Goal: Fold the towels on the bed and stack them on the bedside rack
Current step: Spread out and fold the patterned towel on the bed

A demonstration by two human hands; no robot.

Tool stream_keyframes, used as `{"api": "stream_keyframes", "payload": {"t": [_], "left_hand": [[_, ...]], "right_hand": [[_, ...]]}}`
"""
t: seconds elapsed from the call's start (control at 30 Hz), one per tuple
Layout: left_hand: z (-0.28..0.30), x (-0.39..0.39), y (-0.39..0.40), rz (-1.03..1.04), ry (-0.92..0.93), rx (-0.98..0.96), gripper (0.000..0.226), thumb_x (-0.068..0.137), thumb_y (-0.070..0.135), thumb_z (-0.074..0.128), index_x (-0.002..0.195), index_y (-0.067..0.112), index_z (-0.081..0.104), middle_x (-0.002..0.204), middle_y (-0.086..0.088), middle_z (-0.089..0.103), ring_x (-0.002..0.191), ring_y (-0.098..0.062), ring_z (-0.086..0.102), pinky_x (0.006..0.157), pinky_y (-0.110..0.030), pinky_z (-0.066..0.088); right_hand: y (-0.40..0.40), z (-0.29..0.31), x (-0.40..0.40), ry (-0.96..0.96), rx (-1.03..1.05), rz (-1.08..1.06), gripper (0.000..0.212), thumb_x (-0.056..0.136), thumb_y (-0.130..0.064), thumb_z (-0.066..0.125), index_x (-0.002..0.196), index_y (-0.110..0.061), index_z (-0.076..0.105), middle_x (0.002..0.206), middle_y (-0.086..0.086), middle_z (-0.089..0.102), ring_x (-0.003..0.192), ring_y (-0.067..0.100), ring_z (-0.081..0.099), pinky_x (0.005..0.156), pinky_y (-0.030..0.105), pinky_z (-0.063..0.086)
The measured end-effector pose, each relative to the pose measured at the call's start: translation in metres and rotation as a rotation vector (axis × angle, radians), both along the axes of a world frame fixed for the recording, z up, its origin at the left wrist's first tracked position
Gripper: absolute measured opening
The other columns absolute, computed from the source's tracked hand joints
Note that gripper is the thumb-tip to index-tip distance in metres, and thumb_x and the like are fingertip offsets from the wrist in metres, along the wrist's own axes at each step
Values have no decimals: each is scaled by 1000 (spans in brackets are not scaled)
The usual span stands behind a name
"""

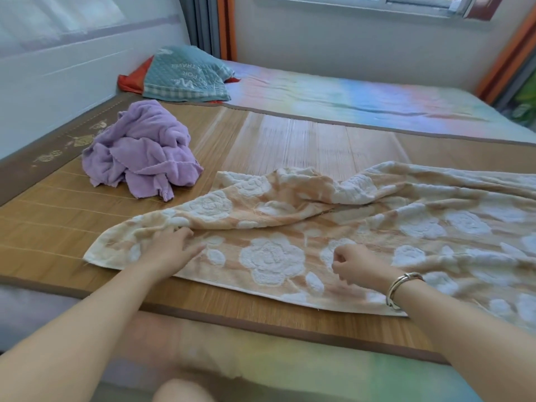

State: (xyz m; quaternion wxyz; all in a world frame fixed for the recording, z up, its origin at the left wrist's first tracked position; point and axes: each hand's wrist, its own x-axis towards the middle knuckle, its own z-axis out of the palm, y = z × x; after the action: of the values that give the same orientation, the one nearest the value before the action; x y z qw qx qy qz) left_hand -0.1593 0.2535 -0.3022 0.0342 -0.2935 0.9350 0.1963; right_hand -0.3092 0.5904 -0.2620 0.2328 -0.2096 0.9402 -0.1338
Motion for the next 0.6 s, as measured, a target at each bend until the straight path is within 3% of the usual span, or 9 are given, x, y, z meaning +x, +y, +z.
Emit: {"api": "stream_keyframes", "payload": {"t": [0.07, 0.17, 0.23, 0.3, 0.43, 0.53, 0.6], "left_hand": [[10, -10, 1, 25, 152, -8, 35, 90, 46, 53, 112, 19, 59, 120, -5, 52, 109, -22, 51, 92, -39, 45], [26, -32, 4, 78, 229, -48, 18, 90, 31, 55, 102, 18, 60, 111, -4, 52, 104, -26, 51, 88, -39, 44], [31, -50, 1, 105, 248, -37, 21, 89, 28, 55, 106, 17, 60, 113, -4, 54, 107, -29, 49, 92, -41, 42], [28, -73, -4, 125, 280, 18, 24, 90, 26, 55, 111, 16, 61, 119, -6, 56, 108, -29, 51, 94, -42, 43], [20, -125, -11, 148, 303, 110, 32, 89, 25, 55, 119, 14, 57, 127, -5, 56, 115, -27, 50, 99, -42, 42], [14, -173, -13, 125, 294, 169, 39, 89, 21, 55, 128, 15, 52, 133, -5, 54, 119, -24, 51, 101, -40, 41], [17, -193, -8, 102, 274, 182, 44, 89, 15, 53, 133, 17, 49, 138, -3, 50, 121, -22, 50, 102, -38, 41]], "right_hand": [[-21, 12, -9, 93, -125, 10, 21, 89, -20, 45, 82, -4, 56, 82, 12, 65, 62, 18, 47, 56, 32, 39], [-56, 37, -25, 173, -290, 45, 19, 90, -19, 44, 76, -10, 52, 70, 2, 55, 58, 16, 44, 54, 31, 36], [-77, 44, -42, 251, -338, 81, 17, 89, -17, 46, 72, -15, 50, 69, -2, 52, 64, 17, 48, 58, 31, 39], [-92, 42, -69, 328, -366, 97, 13, 87, -17, 48, 76, -15, 55, 81, 0, 56, 84, 20, 54, 70, 34, 44], [-114, 28, -135, 366, -359, 14, 27, 92, -25, 49, 115, -12, 56, 117, 8, 55, 110, 26, 50, 89, 36, 41], [-126, 11, -191, 277, -247, -66, 45, 92, -27, 48, 134, -10, 44, 122, 13, 55, 110, 30, 53, 92, 39, 45], [-129, 3, -207, 93, -187, -48, 42, 90, -30, 52, 126, -10, 48, 113, 12, 59, 101, 27, 57, 84, 35, 47]]}}
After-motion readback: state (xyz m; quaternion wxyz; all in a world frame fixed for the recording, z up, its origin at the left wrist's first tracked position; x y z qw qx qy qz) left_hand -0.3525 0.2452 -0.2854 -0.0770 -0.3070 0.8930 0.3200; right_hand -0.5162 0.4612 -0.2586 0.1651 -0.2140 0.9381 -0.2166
